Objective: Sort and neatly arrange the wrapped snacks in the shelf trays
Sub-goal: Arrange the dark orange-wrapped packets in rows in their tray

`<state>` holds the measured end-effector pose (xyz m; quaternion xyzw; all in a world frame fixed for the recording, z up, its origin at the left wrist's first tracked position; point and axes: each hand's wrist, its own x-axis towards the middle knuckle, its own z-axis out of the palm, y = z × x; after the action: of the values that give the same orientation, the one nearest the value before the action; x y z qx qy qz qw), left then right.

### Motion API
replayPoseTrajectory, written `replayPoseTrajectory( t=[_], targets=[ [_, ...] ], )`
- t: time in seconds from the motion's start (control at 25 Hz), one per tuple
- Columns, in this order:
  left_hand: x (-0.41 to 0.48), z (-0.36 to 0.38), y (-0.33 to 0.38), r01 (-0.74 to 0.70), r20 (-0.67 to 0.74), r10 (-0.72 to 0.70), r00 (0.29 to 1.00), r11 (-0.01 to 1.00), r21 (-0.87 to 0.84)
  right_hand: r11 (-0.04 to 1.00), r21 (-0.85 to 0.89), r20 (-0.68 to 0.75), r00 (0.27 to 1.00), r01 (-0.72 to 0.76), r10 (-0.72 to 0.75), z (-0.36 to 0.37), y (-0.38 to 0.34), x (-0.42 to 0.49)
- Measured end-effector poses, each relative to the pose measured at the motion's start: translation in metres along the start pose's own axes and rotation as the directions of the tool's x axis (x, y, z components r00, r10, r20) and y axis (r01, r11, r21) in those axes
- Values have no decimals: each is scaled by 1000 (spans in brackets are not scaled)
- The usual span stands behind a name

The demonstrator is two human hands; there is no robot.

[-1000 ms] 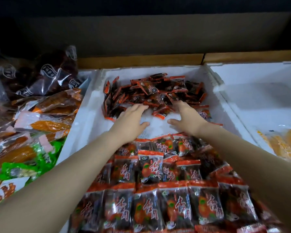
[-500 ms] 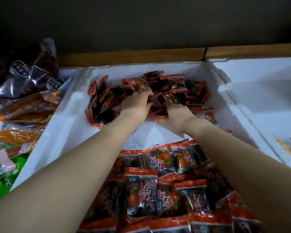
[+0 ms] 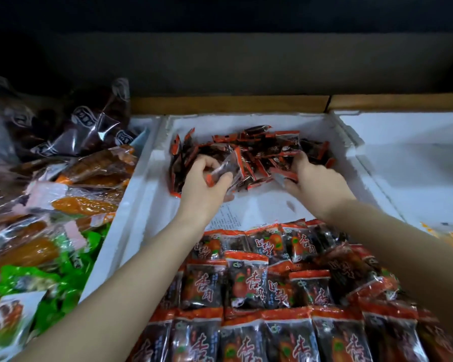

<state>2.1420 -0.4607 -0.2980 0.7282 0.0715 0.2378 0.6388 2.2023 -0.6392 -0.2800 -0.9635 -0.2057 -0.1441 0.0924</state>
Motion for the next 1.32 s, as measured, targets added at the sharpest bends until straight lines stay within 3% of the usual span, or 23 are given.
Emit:
replayPoseTrajectory(
  t=[0.12, 0.2, 0.4, 0.56, 0.68, 0.76, 0.88, 1.08, 1.16, 1.32],
  targets=[
    [-23, 0, 6, 179, 56, -173, 983, 974, -141, 961, 276, -163, 986, 11, 35, -29, -21, -16],
    [-35, 3, 13, 287, 140, -260, 955, 930, -231, 940, 324, -212, 977, 109, -40, -41, -40, -30],
    [-51, 3, 22, 389, 328, -256, 909, 805, -449, 931, 272, -141, 967, 244, -212, -36, -72, -47],
    [-45, -13, 23, 478, 395, -277, 876, 605, -637, 817, 556, -100, 988, 151, -115, -31, -78, -48],
    [-40, -13, 19, 398, 287, -278, 917, 707, -585, 716, 696, -29, 999, 49, -40, -27, -77, -53],
    [-41, -13, 18, 370, 246, -277, 929, 734, -570, 744, 667, -55, 998, 49, -16, -26, -74, -58],
    [-39, -16, 15, 405, 311, -269, 911, 722, -561, 764, 643, -126, 991, 47, 45, -24, -67, -63],
    [-42, -15, 13, 473, 320, -364, 874, 785, -400, 776, 624, -281, 953, 94, 111, -30, -55, -65],
    [-44, -13, 15, 513, 360, -385, 850, 765, -390, 806, 575, -312, 948, 141, 57, -35, -57, -69],
    [-46, -12, 22, 567, 453, -358, 816, 643, -514, 874, 372, -262, 938, 314, -226, -26, -61, -81]
  ],
)
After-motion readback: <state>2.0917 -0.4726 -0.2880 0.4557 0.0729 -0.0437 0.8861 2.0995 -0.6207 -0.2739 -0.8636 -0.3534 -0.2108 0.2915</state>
